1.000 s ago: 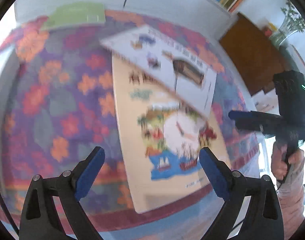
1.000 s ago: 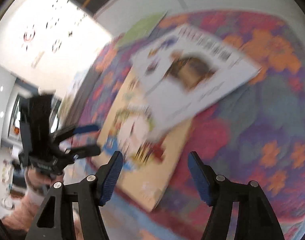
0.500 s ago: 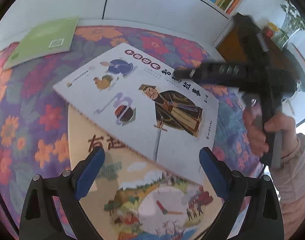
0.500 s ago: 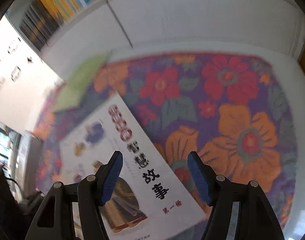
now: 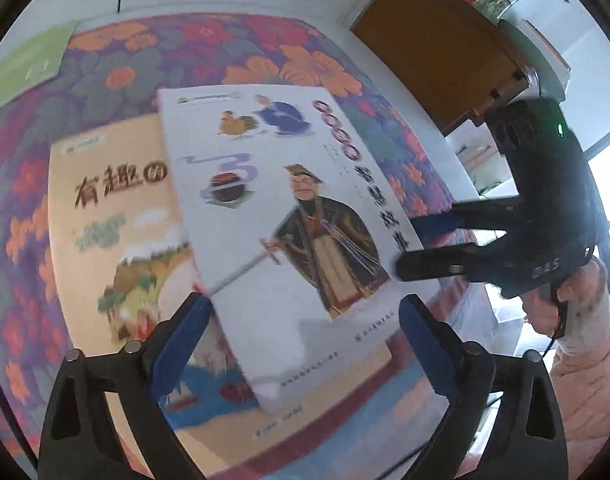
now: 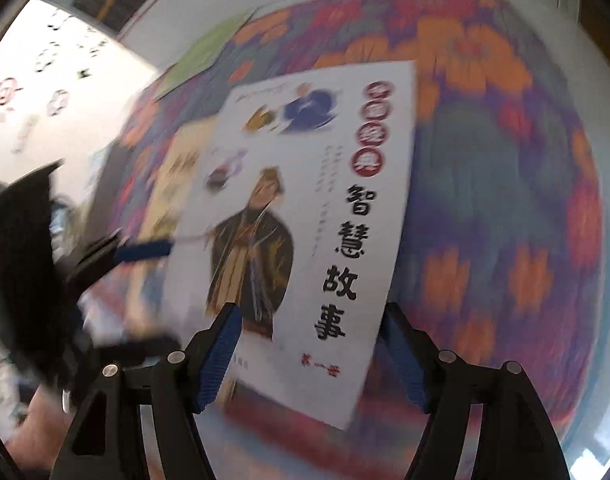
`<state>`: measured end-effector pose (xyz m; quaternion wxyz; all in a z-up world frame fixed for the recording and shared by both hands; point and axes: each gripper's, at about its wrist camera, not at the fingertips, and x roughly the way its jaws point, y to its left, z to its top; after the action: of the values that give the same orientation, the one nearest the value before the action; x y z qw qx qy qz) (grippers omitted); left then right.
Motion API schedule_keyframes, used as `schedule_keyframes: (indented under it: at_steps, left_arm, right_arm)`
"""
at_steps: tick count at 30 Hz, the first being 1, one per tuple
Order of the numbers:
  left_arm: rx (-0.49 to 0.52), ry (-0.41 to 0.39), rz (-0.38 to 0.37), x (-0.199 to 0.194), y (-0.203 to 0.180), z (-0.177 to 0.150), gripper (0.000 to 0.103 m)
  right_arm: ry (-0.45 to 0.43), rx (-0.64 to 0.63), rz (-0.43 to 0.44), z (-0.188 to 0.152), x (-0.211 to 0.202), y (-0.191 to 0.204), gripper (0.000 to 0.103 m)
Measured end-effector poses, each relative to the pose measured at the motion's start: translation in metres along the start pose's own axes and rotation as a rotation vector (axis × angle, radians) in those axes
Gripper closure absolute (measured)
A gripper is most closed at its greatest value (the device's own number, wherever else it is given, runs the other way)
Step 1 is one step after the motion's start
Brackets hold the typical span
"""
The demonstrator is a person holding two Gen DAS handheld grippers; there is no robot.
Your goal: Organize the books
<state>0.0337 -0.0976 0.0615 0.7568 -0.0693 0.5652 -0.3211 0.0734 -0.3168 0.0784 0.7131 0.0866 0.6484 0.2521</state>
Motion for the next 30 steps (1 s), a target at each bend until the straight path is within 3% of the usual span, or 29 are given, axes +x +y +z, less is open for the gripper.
schedule_keyframes:
  at_steps: [2, 5, 7, 9, 11, 14, 17, 18, 21, 24, 28, 30]
  left_arm:
    - [-0.067, 0.009, -0.040, -0.001, 0.012, 0.007, 0.022]
    - [-0.170, 0.008, -0.089, -0.002, 0.036, 0.019, 0.044]
    - [-0.211, 0.001, -0.120, 0.000, 0.048, 0.027, 0.050]
    - [-0.235, -0.012, -0.106, 0.000, 0.057, 0.029, 0.062]
    - [-0.242, -0.027, -0.090, -0.001, 0.060, 0.032, 0.065]
    - [-0.206, -0.046, 0.008, -0.001, 0.055, 0.038, 0.073]
    - [-0.128, -0.064, 0.141, -0.001, 0.041, 0.042, 0.073]
    - [-0.084, -0.070, 0.219, 0.003, 0.032, 0.043, 0.073]
    - [-0.023, -0.083, 0.334, 0.012, 0.014, 0.047, 0.067]
    - [-0.018, -0.090, 0.349, 0.010, 0.014, 0.046, 0.068]
    - [-0.036, -0.096, 0.280, -0.001, 0.015, 0.042, 0.068]
    - [-0.023, -0.107, 0.287, -0.004, 0.010, 0.043, 0.068]
  right_arm:
    - [-0.021, 0.045, 0.073, -0.009, -0.008, -0.019, 0.039]
    - [-0.058, 0.143, 0.217, 0.002, -0.007, -0.050, 0.041]
    - [-0.078, 0.160, 0.270, 0.013, -0.006, -0.060, 0.043]
    - [-0.093, 0.155, 0.280, 0.025, -0.006, -0.066, 0.047]
    - [-0.103, 0.138, 0.253, 0.032, -0.007, -0.067, 0.055]
    - [-0.118, 0.126, 0.172, 0.030, -0.010, -0.066, 0.082]
    - [-0.139, 0.156, 0.186, 0.023, -0.005, -0.072, 0.084]
    - [-0.147, 0.151, 0.176, 0.021, -0.003, -0.071, 0.084]
    - [-0.188, 0.064, 0.064, 0.018, -0.003, -0.050, 0.083]
    - [-0.225, 0.013, -0.005, 0.018, -0.007, -0.033, 0.082]
    - [-0.280, -0.040, 0.016, 0.014, -0.021, -0.019, 0.082]
    - [-0.295, -0.064, 0.045, 0.014, -0.030, -0.012, 0.082]
